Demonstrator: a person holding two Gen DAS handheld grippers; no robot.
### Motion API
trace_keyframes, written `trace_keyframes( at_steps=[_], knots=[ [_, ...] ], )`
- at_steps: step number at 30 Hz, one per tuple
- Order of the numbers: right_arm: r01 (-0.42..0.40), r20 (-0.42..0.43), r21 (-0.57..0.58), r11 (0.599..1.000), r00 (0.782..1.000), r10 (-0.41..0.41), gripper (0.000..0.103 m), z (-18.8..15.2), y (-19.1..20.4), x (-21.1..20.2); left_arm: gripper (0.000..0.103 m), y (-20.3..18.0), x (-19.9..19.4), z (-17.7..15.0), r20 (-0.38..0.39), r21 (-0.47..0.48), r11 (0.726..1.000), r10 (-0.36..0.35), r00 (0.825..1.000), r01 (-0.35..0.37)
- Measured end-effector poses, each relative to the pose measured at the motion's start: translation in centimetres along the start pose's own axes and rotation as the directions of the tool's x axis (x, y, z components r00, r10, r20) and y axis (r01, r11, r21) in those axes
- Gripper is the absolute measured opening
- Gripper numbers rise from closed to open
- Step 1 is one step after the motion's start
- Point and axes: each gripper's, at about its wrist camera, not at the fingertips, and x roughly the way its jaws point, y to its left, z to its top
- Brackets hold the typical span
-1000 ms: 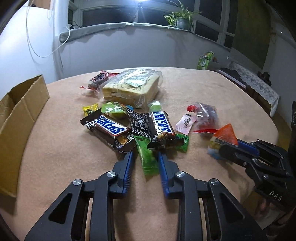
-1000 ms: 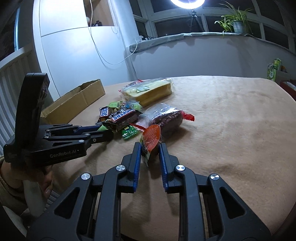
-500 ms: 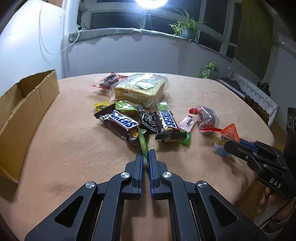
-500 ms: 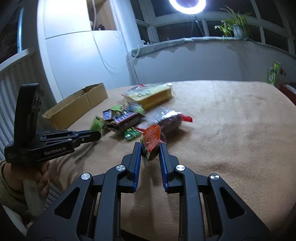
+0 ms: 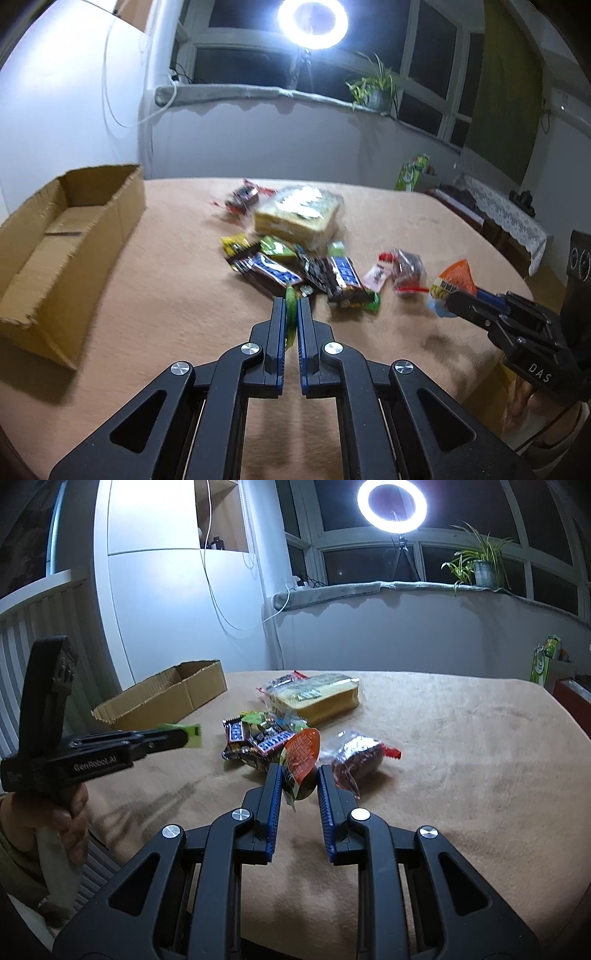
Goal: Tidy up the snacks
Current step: 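Carry both candies to the cardboard box and open both grippers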
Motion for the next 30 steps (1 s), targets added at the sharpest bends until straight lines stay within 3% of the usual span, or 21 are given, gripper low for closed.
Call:
trace_keyframes(
  at_steps=[9,16,22,26,30],
  knots=[
    [-0.011,0.025,-0.044,0.999,1.0,0.012,0.02,2.9,2.5,0.7,0.004,3.2,-3.7,2.1,0.1,-0.029,0.998,0.055,0.994,-0.052],
    [-0.118,0.031,-0.149,0.982,0.992,0.123,0.02,7.0,9.0,4.4,0.004,8.7,-6.8,3.7,0.174,-0.102,0.982,0.173,0.969,-0.157],
    [-0.251,-0.012,-0.221,0.942,0.967,0.254,0.02,9.7,16.3,8.9,0.004,14.6,-7.7,3.8,0.159,-0.182,0.949,0.285,0.945,-0.256],
    [-0.327,-0.041,-0.251,0.911,0.944,0.327,0.02,11.0,21.0,12.1,0.004,17.3,-6.8,3.8,0.137,-0.221,0.938,0.301,0.944,-0.267],
    [-0.362,-0.099,-0.274,0.891,0.932,0.348,0.022,11.2,24.0,15.8,0.006,18.7,-5.5,3.6,0.104,-0.238,0.93,0.312,0.944,-0.281]
  ],
)
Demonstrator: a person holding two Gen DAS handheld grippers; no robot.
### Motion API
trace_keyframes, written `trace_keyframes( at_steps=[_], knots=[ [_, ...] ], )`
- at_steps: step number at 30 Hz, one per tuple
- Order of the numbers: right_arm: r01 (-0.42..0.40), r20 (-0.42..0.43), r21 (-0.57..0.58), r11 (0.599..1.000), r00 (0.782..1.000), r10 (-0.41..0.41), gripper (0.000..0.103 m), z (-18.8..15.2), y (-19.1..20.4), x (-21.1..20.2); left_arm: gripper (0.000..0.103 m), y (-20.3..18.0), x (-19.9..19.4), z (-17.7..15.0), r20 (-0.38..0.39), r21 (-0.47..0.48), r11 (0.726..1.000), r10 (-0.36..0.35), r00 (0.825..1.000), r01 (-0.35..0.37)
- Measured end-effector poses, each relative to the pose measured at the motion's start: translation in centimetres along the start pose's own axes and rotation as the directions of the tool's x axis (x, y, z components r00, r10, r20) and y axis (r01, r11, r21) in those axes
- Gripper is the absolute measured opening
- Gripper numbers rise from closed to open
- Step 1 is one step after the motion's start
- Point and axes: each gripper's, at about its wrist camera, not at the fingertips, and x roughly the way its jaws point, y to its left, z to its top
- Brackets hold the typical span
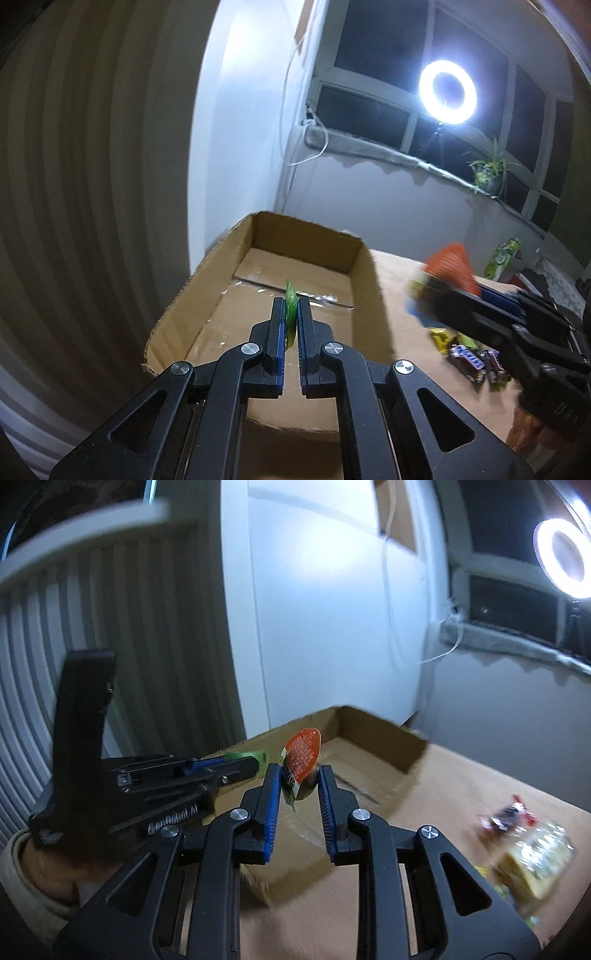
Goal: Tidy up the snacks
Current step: 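Carry both candies to the cardboard box and open both grippers, then grasp the Snickers bar with the left gripper while the right gripper grasps the clear cake bag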
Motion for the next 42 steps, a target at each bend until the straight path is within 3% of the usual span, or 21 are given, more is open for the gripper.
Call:
trace_keyframes(
  at_steps=[1,3,4,5,12,16,19,23,31,42],
  knots=[
    [-0.001,-0.024,-0.001,1.0,1.0,0.001,0.023,-0.2,0.0,1.2,0.013,0.3,0.4,-0.2,-0.007,-0.003,1.0,0.023,1.0,-0.024],
    [0.013,-0.03,0.021,1.0,0.999,-0.012,0.026,-0.8,-0.4,1.6,0.037,1.0,0.5,-0.5,-0.002,-0.025,0.998,0.052,0.999,-0.052],
    [0.018,-0.027,0.034,0.999,0.999,-0.017,0.028,-1.2,-0.6,1.3,0.059,1.4,0.2,-0.8,0.004,-0.038,0.997,0.061,0.998,-0.061],
    [0.034,-0.019,0.043,0.999,0.999,-0.033,0.034,-1.7,-0.8,0.6,0.069,1.6,-0.1,-1.0,0.016,-0.05,0.997,0.067,0.998,-0.066],
    [0.137,0.006,0.079,0.987,0.99,-0.138,0.054,-5.7,-2.0,-5.5,0.07,2.3,-2.0,-2.2,0.048,-0.095,0.993,0.08,0.996,-0.075],
    [0.191,-0.022,0.075,0.979,0.982,-0.19,0.056,-8.1,-2.5,-8.0,0.07,1.8,-2.7,-2.3,0.049,-0.1,0.993,0.07,0.996,-0.065],
    [0.236,-0.036,0.077,0.969,0.972,-0.234,0.064,-9.2,-2.8,-9.2,0.071,0.7,-3.4,-2.4,0.053,-0.08,0.996,0.054,0.997,-0.05],
    [0.25,-0.036,0.109,0.962,0.968,-0.248,0.065,-10.7,-3.5,-10.7,0.078,-1.7,-4.0,-2.3,0.064,-0.045,0.999,0.015,0.998,-0.012],
    [0.308,-0.052,0.148,0.94,0.951,-0.304,0.066,-13.8,-5.5,-14.2,0.078,-7.8,-3.8,-3.7,0.019,0.071,0.995,-0.068,0.998,0.066],
    [0.371,-0.078,0.242,0.897,0.929,-0.363,0.066,-17.3,-9.1,-17.7,0.079,-14.2,-2.5,-5.5,-0.065,0.174,0.969,-0.166,0.984,0.175]
  ],
)
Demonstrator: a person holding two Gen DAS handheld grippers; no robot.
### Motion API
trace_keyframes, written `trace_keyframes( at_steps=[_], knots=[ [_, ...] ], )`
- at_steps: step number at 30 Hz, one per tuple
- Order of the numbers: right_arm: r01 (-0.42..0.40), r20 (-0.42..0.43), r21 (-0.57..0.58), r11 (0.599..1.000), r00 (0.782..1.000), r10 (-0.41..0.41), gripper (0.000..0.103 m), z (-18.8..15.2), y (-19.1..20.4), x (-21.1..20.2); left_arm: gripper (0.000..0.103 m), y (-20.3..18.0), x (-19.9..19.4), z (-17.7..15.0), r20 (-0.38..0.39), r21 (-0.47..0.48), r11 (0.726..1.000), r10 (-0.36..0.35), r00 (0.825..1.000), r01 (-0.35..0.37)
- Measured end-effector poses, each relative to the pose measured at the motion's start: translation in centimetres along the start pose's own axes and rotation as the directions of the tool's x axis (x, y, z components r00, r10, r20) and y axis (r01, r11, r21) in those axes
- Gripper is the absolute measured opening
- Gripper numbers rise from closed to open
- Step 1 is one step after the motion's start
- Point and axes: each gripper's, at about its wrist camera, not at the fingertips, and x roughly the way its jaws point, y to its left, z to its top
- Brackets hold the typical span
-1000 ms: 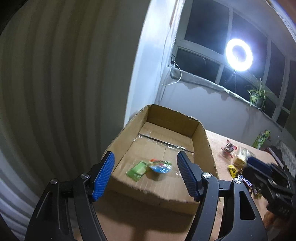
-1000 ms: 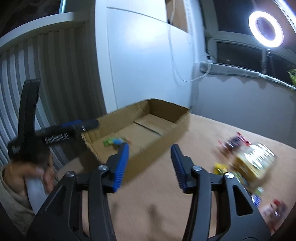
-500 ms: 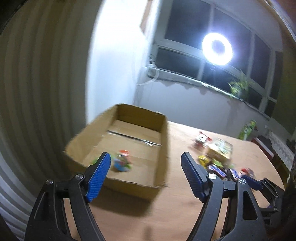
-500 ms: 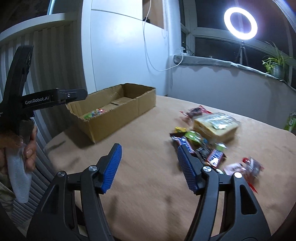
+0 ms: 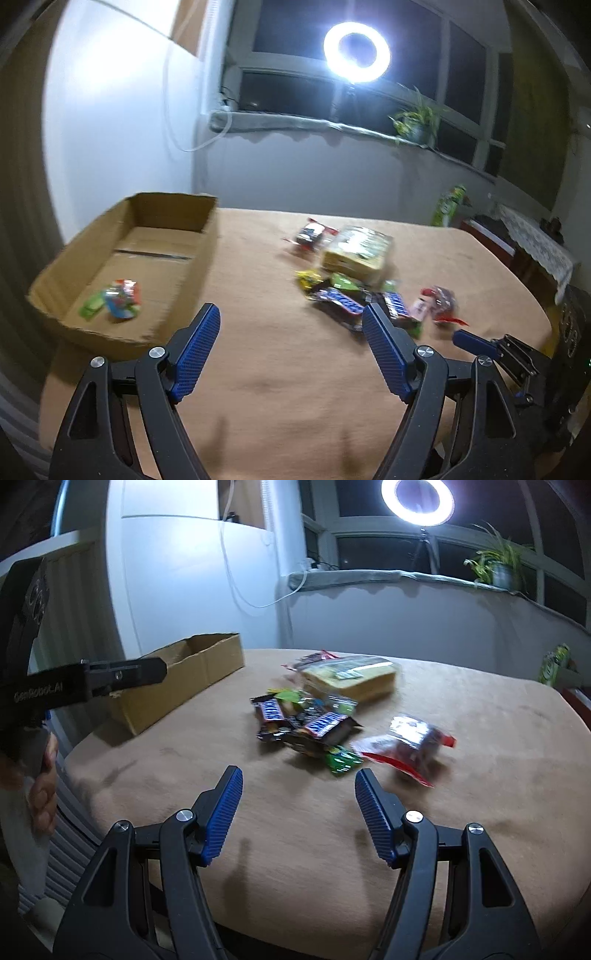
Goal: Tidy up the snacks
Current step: 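Grasp the Snickers bar with the left gripper while the right gripper grasps the clear cake bag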
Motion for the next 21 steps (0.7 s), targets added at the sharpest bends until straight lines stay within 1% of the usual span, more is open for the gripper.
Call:
trace_keyframes(
  at_steps=[8,16,19,21],
  knots=[
    [0.051,0.013,0.049,0.997,0.999,-0.052,0.066,0.0,-2.6,-0.7,0.079,-4.2,2.0,-0.1,-0.043,0.066,0.995,-0.068,0.997,0.07],
    [0.122,0.003,0.149,0.981,0.992,-0.123,0.066,0.9,-7.0,-0.6,0.079,-8.4,6.0,0.5,-0.09,0.138,0.98,-0.131,0.987,0.143],
    [0.134,-0.018,0.161,0.978,0.991,-0.133,0.066,1.4,-8.1,0.0,0.079,-9.2,8.2,0.4,-0.13,0.141,0.979,-0.128,0.983,0.147],
    [0.119,-0.026,0.176,0.977,0.993,-0.117,0.066,1.8,-8.5,0.4,0.079,-9.6,9.3,0.2,-0.156,0.142,0.979,-0.126,0.98,0.148]
  ],
)
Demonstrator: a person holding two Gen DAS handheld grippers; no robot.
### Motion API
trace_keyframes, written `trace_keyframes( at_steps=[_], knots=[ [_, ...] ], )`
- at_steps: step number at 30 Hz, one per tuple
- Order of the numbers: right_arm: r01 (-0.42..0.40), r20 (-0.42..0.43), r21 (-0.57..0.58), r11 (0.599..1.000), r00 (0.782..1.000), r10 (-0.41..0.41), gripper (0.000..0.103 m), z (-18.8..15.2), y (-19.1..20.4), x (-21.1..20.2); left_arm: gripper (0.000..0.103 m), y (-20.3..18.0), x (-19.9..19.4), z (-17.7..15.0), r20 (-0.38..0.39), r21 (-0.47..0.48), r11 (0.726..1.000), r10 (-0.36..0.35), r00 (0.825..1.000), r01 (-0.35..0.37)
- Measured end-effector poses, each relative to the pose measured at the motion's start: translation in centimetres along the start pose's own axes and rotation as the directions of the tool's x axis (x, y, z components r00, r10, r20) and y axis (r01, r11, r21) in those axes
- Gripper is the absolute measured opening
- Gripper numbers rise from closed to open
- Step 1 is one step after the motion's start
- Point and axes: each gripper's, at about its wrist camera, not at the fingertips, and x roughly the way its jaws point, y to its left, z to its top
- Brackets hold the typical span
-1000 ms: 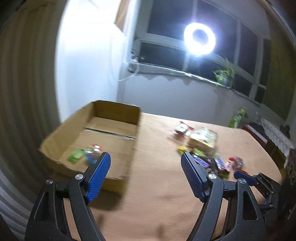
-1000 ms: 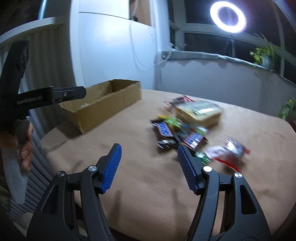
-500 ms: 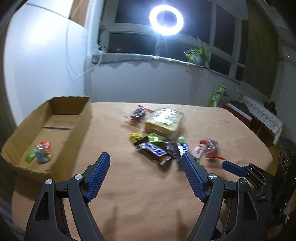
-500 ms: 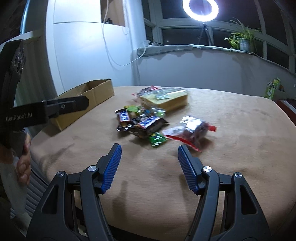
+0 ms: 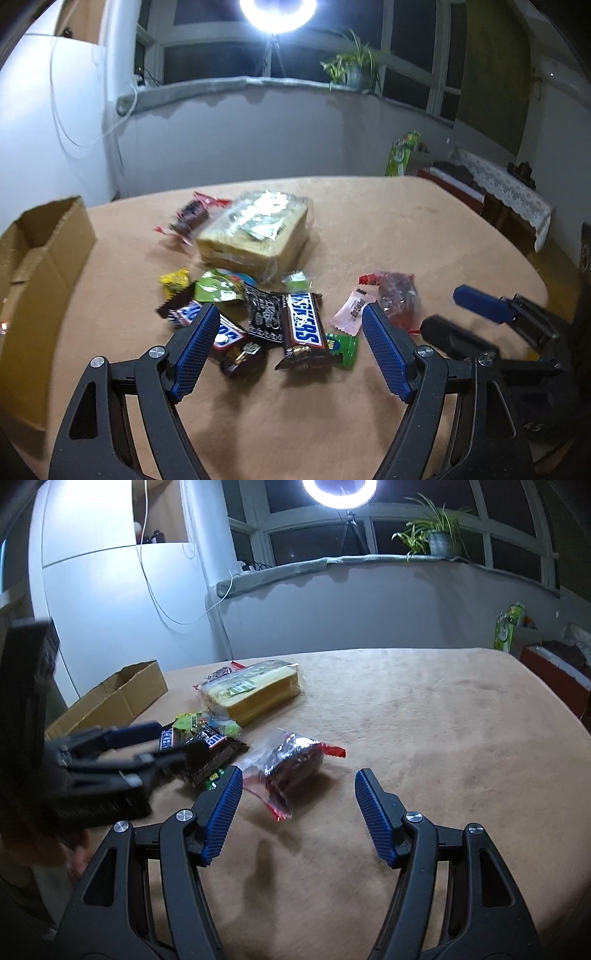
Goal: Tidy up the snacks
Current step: 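Grasp the Snickers bar with the left gripper while the right gripper grasps the clear cake bag, then carry the Snickers bar and cake bag into the box and release both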
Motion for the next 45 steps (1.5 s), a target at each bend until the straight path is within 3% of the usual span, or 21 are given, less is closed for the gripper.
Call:
trace_keyframes(
  at_steps=[3,5,8,9,10,11,22,30,38,45],
  knots=[
    [-0.009,-0.028,0.005,1.0,1.0,0.009,0.066,0.6,-0.2,1.1,0.075,-0.2,0.7,-0.4,-0.019,0.005,1.0,-0.014,1.0,0.014],
    [-0.018,-0.05,0.001,1.0,0.999,0.018,0.066,0.9,0.0,2.0,0.061,-0.3,1.0,-0.6,-0.027,0.009,1.0,-0.017,0.999,0.017],
    [-0.027,-0.079,-0.002,1.0,0.997,0.026,0.066,1.0,0.2,3.2,0.049,-0.2,1.4,-0.7,-0.036,0.012,1.0,-0.013,0.999,0.014],
    [-0.036,-0.085,-0.006,0.999,0.996,0.036,0.062,0.8,0.3,3.3,0.046,-0.1,1.4,-0.7,-0.038,0.01,1.0,-0.017,0.999,0.017],
    [-0.051,-0.086,-0.011,0.999,0.995,0.05,0.055,0.8,0.5,3.4,0.037,0.0,1.5,-0.7,-0.04,0.006,1.0,-0.02,0.999,0.02],
    [-0.054,-0.087,-0.013,0.998,0.995,0.053,0.045,0.7,0.5,3.4,0.036,0.1,1.5,-0.7,-0.04,0.0,1.0,-0.025,0.999,0.025],
    [-0.052,-0.063,0.016,0.999,0.997,0.053,0.034,0.3,-0.2,2.4,0.029,0.7,0.5,-1.0,-0.03,-0.02,0.998,-0.054,0.998,0.053],
    [-0.059,-0.058,0.024,0.998,0.996,0.061,0.033,-0.1,-0.3,1.9,0.03,-0.6,0.8,-1.7,-0.071,0.074,0.997,-0.009,0.997,0.014],
    [-0.062,-0.028,0.036,0.997,0.998,0.063,0.03,-0.4,-1.1,0.8,0.027,-0.3,-0.5,-2.1,-0.051,0.028,0.999,-0.02,0.999,0.022],
    [-0.072,0.012,0.053,0.996,0.997,0.072,0.03,-0.1,-1.6,-0.4,0.027,0.8,-2.6,-1.4,0.012,-0.02,1.0,-0.009,1.0,0.009]
  ],
)
